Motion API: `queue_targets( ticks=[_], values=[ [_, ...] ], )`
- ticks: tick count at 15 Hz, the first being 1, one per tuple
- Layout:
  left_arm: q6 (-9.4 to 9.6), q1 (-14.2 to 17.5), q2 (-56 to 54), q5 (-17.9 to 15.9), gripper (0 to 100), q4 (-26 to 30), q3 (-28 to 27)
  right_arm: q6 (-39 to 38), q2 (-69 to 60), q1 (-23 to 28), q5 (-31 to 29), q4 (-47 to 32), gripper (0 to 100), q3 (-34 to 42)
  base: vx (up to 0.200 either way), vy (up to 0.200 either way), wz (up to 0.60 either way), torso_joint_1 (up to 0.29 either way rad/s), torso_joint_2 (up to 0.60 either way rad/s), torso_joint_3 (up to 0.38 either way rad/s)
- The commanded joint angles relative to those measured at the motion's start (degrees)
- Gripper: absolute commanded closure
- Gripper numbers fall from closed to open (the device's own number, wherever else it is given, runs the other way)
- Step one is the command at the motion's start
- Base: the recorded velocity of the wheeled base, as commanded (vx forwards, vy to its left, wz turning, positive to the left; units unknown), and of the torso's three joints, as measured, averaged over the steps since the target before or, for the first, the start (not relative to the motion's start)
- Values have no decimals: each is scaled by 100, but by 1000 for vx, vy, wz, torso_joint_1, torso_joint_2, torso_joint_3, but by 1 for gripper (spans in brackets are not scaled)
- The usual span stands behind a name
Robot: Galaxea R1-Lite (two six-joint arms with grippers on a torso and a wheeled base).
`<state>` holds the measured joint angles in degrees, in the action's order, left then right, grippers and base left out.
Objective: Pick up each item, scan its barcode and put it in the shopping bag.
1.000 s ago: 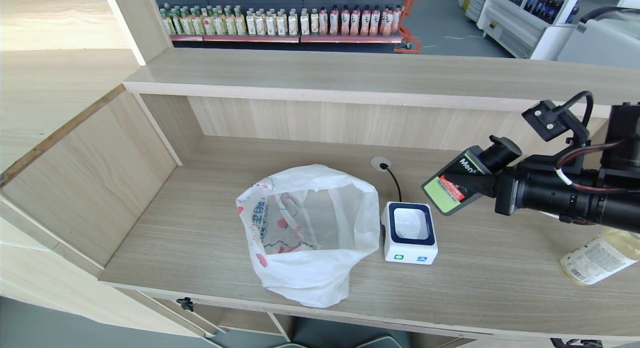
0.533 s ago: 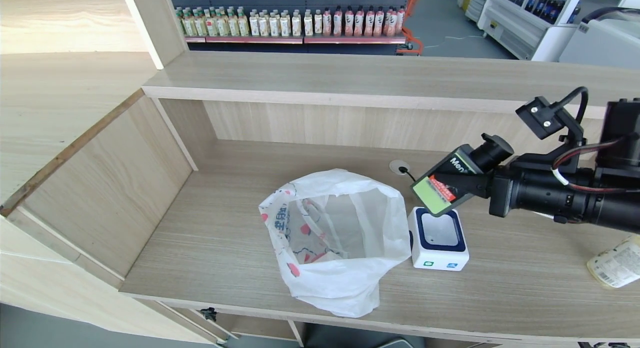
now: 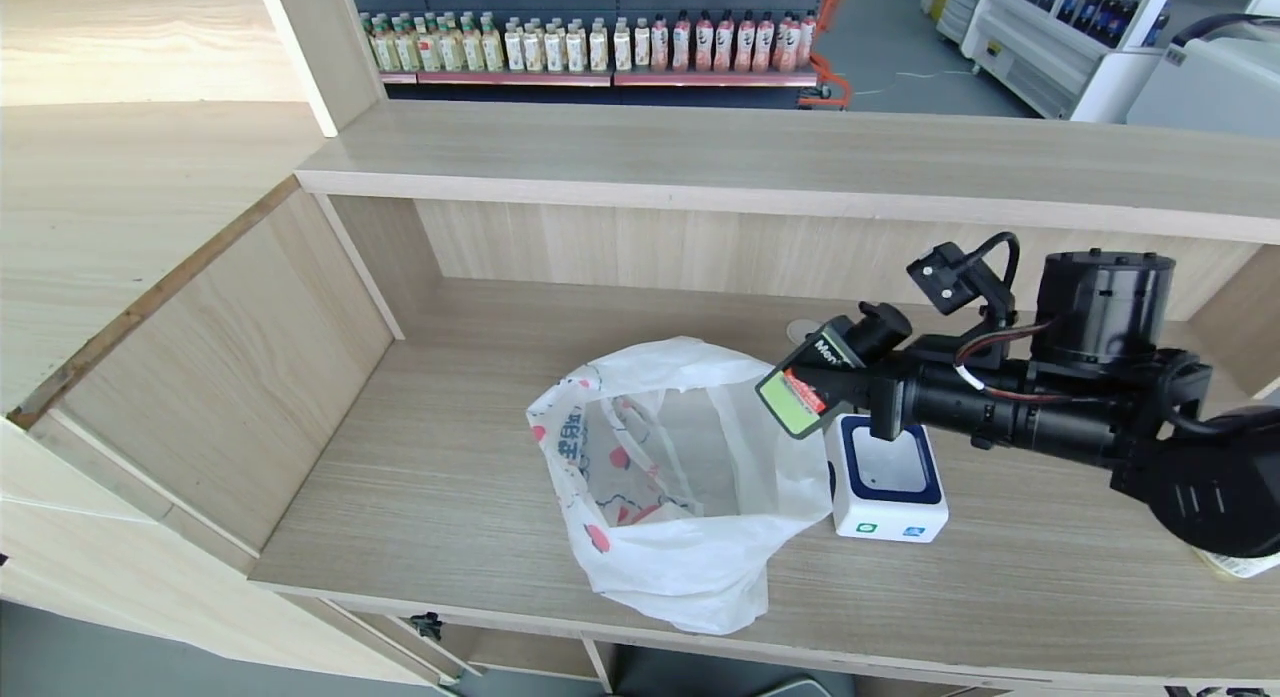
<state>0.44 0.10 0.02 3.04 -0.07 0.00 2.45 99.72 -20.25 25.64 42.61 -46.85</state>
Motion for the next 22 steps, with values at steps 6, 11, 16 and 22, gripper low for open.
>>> queue_targets(
  ticks=[6,11,16,22],
  values=[
    [-53,-1,-2,4,0,-1,0,186,1094,-76,3,503,100,-26,0,0,0,0,0,0],
    [-53,-1,-2,-5,0,7,0,309,1401,-128,20,1514,100,79,0,0,0,0,0,0],
    [-53,-1,-2,-5,0,-1,0,748,1630,-146,179,1927,100,273,0,0,0,0,0,0],
    [-53,-1,-2,-5,0,7,0,1258,1805,-67,477,1971,100,264,0,0,0,0,0,0]
  ],
)
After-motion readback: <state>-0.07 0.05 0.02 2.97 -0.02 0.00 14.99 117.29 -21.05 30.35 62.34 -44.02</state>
